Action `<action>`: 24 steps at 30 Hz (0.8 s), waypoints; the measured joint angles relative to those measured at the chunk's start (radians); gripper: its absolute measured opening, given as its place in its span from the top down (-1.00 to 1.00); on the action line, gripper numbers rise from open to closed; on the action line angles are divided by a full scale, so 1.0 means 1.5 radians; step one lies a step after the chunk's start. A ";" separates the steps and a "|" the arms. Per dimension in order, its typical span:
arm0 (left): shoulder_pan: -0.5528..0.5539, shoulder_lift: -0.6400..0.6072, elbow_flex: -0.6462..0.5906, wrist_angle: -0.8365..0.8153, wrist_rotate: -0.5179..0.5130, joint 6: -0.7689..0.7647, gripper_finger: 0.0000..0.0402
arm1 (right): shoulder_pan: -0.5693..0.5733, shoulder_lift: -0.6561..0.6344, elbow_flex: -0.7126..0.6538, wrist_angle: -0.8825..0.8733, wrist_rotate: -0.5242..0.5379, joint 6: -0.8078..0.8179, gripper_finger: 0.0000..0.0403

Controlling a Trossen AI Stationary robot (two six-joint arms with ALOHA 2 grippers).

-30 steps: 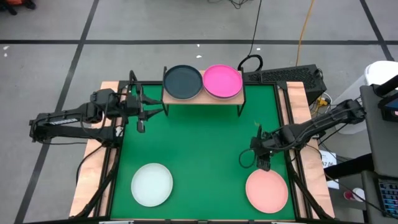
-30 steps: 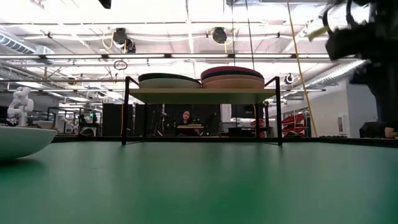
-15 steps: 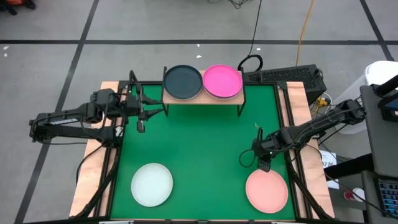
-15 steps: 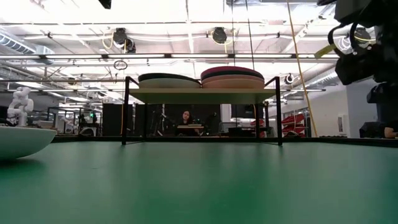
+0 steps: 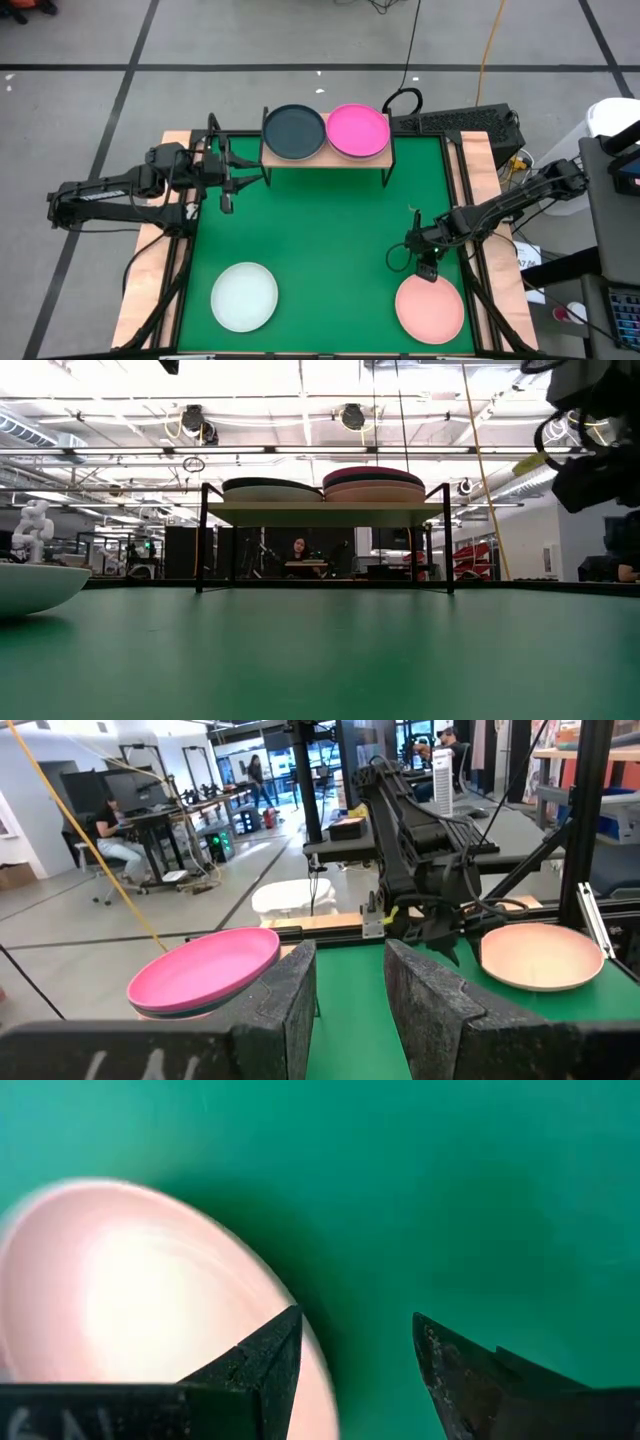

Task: Place and stack plates onto a shelf
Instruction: Stack the light orange plate on the dark blue plate on the shelf

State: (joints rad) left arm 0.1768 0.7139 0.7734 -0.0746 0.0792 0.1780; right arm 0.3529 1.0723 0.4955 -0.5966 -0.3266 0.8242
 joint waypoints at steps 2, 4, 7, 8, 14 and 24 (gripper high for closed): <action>0.000 0.000 0.000 0.000 0.000 0.000 0.37 | 0.010 0.000 -0.011 0.001 -0.001 -0.006 0.14; 0.000 0.000 0.000 0.000 0.000 0.000 0.37 | 0.018 0.000 -0.023 0.009 -0.003 -0.015 0.14; 0.000 0.000 0.000 0.000 0.000 0.000 0.37 | 0.027 0.000 -0.033 0.020 -0.003 -0.017 0.14; 0.000 0.000 0.000 0.000 0.000 0.000 0.37 | 0.028 0.000 -0.034 0.021 -0.002 -0.017 0.14; 0.000 0.000 0.000 0.000 0.000 0.000 0.37 | 0.029 -0.014 -0.034 0.045 0.011 -0.029 0.14; 0.000 0.000 0.000 0.000 0.000 0.000 0.37 | 0.037 -0.042 -0.034 0.113 0.030 -0.056 0.14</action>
State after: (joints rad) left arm 0.1768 0.7139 0.7734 -0.0750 0.0792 0.1780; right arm 0.4079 1.0100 0.4446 -0.4274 -0.2810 0.7406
